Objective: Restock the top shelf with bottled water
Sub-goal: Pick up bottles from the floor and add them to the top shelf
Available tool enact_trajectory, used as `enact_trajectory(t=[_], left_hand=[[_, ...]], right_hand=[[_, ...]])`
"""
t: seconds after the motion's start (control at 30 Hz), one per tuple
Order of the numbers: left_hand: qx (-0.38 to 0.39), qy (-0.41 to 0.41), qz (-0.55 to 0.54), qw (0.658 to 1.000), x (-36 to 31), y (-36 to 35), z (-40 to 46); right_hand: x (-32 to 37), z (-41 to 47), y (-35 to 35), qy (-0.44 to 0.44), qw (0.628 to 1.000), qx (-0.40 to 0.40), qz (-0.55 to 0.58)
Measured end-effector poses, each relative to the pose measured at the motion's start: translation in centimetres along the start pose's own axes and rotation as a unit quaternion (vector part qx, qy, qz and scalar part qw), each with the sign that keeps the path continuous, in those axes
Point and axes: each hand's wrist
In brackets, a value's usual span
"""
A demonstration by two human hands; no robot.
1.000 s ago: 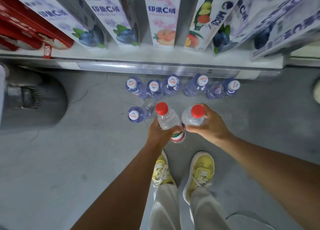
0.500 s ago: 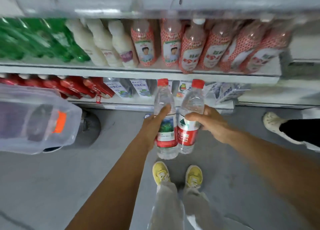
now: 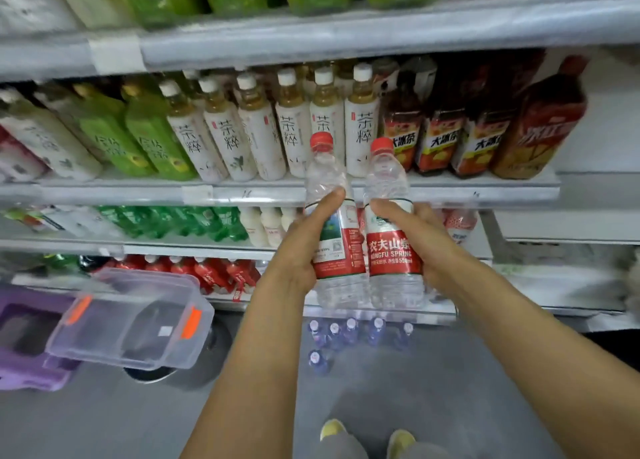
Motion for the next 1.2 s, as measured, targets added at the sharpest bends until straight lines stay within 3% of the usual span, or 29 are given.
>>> enact_trajectory(t=[0.2,0.3,0.57,0.97,1.2], left_hand=[[0.044,-0.050,-0.052,0.996,-6.6,-1.0,-4.6],[0.032,-0.065,-0.044,0.996,-8.9,-1.3,-5.8],[0.060,-0.058,-0.142,0.986,-12.0,-1.0,-7.6],[0.053,-0.174,-0.061,0.981,-15.5,-1.1,-7.2],[0.072,-0.172,0.002,0.982,-19.1,-2.2,-7.5]], right_hand=[[6.5,-4.3,-3.0,0.044,0.997,0.042,0.052],[8.8,-5.4,-4.1,0.075,0.994,0.064,0.057],[12.5,-7.8,-5.9,0.090,0.988,0.107,0.057],[16.2,-8.3,-7.5,0.140,0.982,0.121,0.035],[18.9,-8.7,-8.0,0.204,0.973,0.108,0.017]])
Point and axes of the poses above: each hand's wrist, its own z-axis towards the middle knuckle, its own y-axis out of the back of the hand, x = y × z, and after that the axes turned 13 degrees about z, right-handed
